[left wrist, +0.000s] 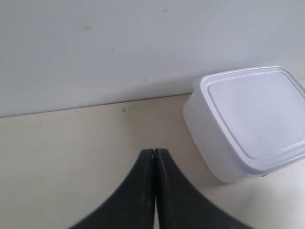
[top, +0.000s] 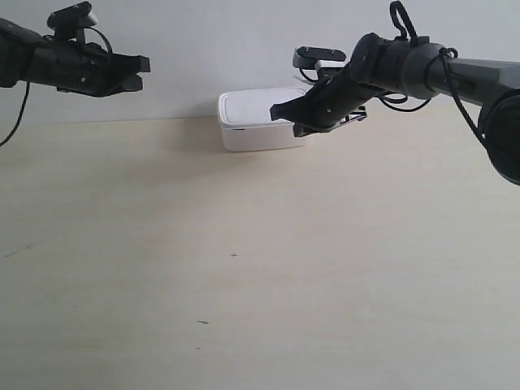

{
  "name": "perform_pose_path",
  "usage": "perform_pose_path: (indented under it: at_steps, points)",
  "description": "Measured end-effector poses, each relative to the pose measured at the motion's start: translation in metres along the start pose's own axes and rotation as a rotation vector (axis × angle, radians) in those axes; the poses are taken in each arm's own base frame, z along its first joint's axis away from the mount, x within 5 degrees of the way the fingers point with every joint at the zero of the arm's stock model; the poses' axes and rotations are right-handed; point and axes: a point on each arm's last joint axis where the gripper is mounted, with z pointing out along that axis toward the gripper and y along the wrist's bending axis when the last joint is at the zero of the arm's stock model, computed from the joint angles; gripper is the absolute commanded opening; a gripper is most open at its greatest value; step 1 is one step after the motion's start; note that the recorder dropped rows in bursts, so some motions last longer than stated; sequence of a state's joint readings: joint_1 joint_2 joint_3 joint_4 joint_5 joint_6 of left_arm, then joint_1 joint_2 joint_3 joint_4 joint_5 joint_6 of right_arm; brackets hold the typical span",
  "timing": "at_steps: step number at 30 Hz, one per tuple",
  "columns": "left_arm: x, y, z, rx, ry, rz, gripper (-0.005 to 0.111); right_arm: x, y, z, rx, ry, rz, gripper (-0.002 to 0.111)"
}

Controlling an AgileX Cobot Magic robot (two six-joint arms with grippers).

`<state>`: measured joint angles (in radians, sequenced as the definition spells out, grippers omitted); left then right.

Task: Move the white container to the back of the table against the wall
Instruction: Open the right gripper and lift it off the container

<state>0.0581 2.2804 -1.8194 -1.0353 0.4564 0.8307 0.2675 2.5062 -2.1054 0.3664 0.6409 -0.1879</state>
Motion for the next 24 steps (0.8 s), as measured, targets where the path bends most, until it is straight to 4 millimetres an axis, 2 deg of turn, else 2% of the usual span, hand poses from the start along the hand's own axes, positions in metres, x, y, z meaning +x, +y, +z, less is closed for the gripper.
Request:
perform_pose_path:
  at_steps: [7, 12, 17, 21, 24]
  points:
    - [0.000, -0.001, -0.001, 0.011, 0.009, 0.002, 0.000, 0.002, 0.000, 0.000, -0.004, 0.022, 0.000, 0.000]
    - [0.002, -0.004, -0.002, 0.033, 0.032, 0.009, 0.000, 0.003, 0.001, -0.007, 0.006, 0.074, -0.032, 0.000]
    - [-0.003, -0.011, -0.016, 0.040, 0.036, 0.033, 0.000, 0.001, 0.000, -0.032, 0.078, 0.174, -0.142, 0.000]
    - [-0.007, -0.022, -0.041, 0.044, 0.037, 0.049, 0.000, 0.001, 0.005, -0.056, 0.083, 0.269, -0.164, 0.000]
    - [-0.006, -0.032, -0.064, 0.044, 0.043, 0.068, 0.000, 0.000, 0.013, -0.081, 0.057, 0.277, -0.172, 0.000]
